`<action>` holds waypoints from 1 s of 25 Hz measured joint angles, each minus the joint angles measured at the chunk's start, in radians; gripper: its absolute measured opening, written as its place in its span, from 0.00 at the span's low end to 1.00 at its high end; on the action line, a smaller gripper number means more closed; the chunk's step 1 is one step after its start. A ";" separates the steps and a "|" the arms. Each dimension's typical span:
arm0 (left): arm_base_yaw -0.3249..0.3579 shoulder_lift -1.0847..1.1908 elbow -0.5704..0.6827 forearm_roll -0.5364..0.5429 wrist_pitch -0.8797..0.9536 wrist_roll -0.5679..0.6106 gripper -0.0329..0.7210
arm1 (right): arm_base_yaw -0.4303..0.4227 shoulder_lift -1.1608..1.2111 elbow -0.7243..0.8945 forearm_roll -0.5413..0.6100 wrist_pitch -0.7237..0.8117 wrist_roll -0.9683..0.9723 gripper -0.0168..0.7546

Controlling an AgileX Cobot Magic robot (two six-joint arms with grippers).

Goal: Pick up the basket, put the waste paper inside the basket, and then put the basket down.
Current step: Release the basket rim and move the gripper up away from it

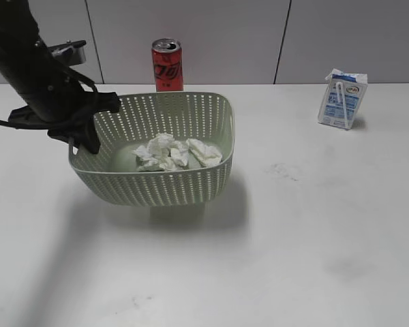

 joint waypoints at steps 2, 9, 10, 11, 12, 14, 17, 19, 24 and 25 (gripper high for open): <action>-0.003 0.022 -0.009 0.010 -0.004 -0.020 0.05 | 0.000 -0.121 0.055 0.000 -0.008 0.000 0.76; -0.003 0.070 -0.009 0.053 -0.057 -0.032 0.05 | 0.000 -0.426 0.184 0.001 -0.020 0.000 0.76; -0.003 0.075 -0.009 0.057 -0.064 -0.033 0.05 | 0.000 -0.453 0.185 0.001 -0.027 0.000 0.76; -0.003 0.079 -0.009 0.060 -0.069 -0.033 0.05 | 0.000 -0.475 0.185 0.001 -0.030 0.000 0.76; -0.003 0.083 -0.009 0.063 -0.074 -0.033 0.05 | 0.000 -0.486 0.185 0.001 -0.031 0.000 0.76; -0.003 0.092 -0.010 0.064 -0.081 -0.034 0.05 | 0.000 -0.490 0.185 0.001 -0.032 0.000 0.76; -0.003 0.102 -0.010 0.067 -0.082 -0.034 0.08 | 0.000 -0.490 0.185 0.001 -0.032 0.000 0.76; -0.003 0.103 -0.011 0.067 -0.082 -0.034 0.20 | 0.000 -0.490 0.185 0.001 -0.032 0.000 0.76; -0.002 0.081 -0.015 0.062 -0.073 -0.034 0.75 | 0.000 -0.490 0.185 0.001 -0.032 0.000 0.76; 0.000 0.066 -0.016 0.062 -0.067 -0.034 0.84 | 0.000 -0.490 0.185 0.001 -0.032 0.000 0.76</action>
